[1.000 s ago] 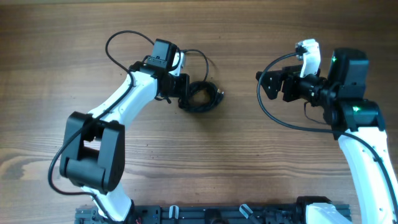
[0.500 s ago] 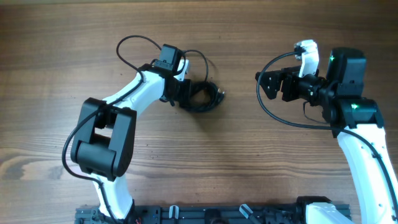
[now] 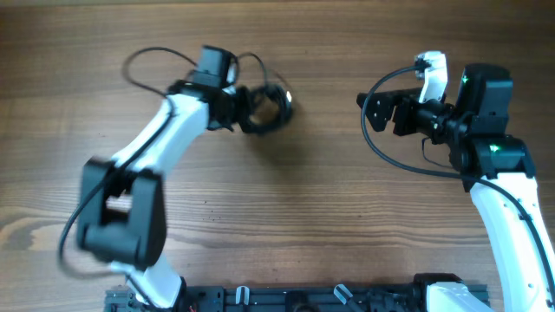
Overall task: Untangle cables
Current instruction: 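Grasp the black cable coil with the left gripper and lift it, then grasp the lifted cable bundle with the right gripper beside the left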
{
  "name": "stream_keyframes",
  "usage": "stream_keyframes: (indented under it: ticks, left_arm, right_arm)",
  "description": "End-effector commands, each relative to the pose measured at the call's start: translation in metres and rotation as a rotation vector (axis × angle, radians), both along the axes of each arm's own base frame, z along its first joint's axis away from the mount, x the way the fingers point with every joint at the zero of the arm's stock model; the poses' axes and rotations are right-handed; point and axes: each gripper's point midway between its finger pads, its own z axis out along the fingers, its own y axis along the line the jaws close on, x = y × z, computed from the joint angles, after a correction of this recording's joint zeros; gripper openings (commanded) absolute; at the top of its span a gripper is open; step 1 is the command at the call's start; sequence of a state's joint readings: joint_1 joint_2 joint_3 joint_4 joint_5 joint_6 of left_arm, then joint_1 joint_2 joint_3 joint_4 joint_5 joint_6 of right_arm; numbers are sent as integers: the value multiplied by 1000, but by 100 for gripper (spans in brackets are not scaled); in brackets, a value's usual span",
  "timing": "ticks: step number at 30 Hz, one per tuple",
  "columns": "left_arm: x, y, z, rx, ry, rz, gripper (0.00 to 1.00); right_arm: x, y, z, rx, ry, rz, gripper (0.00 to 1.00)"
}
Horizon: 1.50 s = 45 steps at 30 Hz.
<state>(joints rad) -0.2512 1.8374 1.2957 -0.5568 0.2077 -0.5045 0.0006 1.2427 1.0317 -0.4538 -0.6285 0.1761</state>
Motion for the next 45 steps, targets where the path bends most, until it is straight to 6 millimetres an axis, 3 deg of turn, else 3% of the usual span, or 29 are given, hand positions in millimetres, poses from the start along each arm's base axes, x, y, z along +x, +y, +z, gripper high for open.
stream_keyframes:
  ticks: [1,6,9,15,25,31,37,45]
  left_arm:
    - [13,5,106,-262,-113,339,4]
    - [6,7,138,-472,-50,613,4]
    - [1,4,138,-559,38,725,4]
    - [-28,-15,126,-708,350,912,4]
    - [-49,-46,141,-839,568,833,4]
    - [-53,-47,139,-832,590,836,4]
    - [-56,-46,136,-819,607,847,4]
    - [-64,-51,139,-832,657,820,4]
  right_arm:
    - [3,19,18,101,10,13,99]
    - [-2,55,31,177,18,57,95]
    - [-3,69,32,218,63,22,93]
    - [-7,94,29,227,101,-32,86]
    - [-10,128,14,166,88,-12,75]
    - [-14,156,0,178,121,84,64]
    - [-18,174,0,139,45,171,65]
    - [-16,183,-3,117,4,205,63]
